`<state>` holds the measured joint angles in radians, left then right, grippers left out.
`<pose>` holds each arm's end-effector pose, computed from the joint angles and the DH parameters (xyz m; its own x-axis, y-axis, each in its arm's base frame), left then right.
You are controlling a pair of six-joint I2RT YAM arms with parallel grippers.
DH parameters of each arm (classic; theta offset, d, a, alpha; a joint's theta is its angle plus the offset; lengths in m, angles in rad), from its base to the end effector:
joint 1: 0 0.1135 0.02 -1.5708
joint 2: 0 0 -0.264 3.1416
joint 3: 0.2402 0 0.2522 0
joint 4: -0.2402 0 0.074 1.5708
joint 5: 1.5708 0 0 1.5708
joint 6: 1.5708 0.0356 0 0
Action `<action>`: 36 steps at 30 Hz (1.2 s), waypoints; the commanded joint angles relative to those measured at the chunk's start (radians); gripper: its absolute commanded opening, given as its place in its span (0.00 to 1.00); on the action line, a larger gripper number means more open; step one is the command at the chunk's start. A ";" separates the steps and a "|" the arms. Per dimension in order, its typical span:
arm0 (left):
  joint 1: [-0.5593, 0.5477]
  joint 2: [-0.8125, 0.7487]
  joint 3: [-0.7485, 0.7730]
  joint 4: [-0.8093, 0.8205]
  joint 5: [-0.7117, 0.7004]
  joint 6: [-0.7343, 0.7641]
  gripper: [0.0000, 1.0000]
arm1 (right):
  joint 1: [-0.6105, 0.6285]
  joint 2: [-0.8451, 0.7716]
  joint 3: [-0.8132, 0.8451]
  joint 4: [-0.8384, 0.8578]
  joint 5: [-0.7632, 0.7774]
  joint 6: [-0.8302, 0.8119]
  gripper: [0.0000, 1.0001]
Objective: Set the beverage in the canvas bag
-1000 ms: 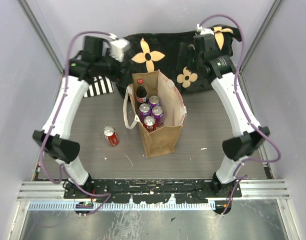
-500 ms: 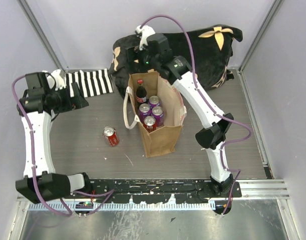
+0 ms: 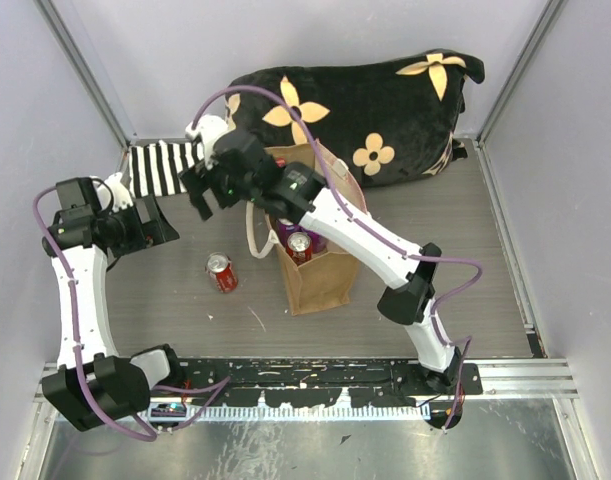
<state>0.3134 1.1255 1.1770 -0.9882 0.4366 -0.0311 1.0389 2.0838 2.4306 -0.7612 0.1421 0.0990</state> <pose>0.2052 0.0507 0.3387 -0.7647 -0.2774 -0.5816 -0.0649 0.9311 -0.3589 0.2374 0.3935 0.4392 -0.2810 -0.2846 -0.9165 -0.7634 0.6451 0.0337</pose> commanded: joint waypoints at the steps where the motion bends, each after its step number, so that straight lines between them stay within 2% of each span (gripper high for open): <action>1: -0.007 -0.053 -0.069 0.103 -0.018 -0.061 0.98 | 0.068 -0.052 -0.032 -0.035 0.035 -0.014 0.99; 5: 0.011 -0.063 -0.090 0.115 -0.087 -0.095 0.98 | 0.070 -0.061 -0.183 0.003 0.024 -0.026 1.00; 8: 0.021 -0.065 -0.097 0.100 -0.098 -0.074 0.98 | 0.069 -0.024 -0.235 0.027 0.019 -0.031 1.00; 15: 0.023 -0.064 -0.116 0.073 -0.099 -0.028 0.98 | 0.066 0.127 -0.178 0.029 0.007 -0.011 1.00; 20: 0.023 -0.086 -0.126 0.072 -0.080 -0.026 0.98 | 0.053 0.178 -0.137 0.011 -0.039 0.020 1.00; 26: 0.022 -0.096 -0.129 0.063 -0.059 -0.029 0.98 | 0.046 0.169 -0.184 -0.002 -0.089 0.056 1.00; 36: 0.022 -0.108 -0.137 0.072 -0.043 -0.044 0.98 | 0.046 0.085 -0.254 0.087 -0.100 0.077 1.00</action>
<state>0.3321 1.0340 1.0576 -0.9245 0.3660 -0.0723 1.0813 2.2719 2.1738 -0.7452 0.0544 0.1619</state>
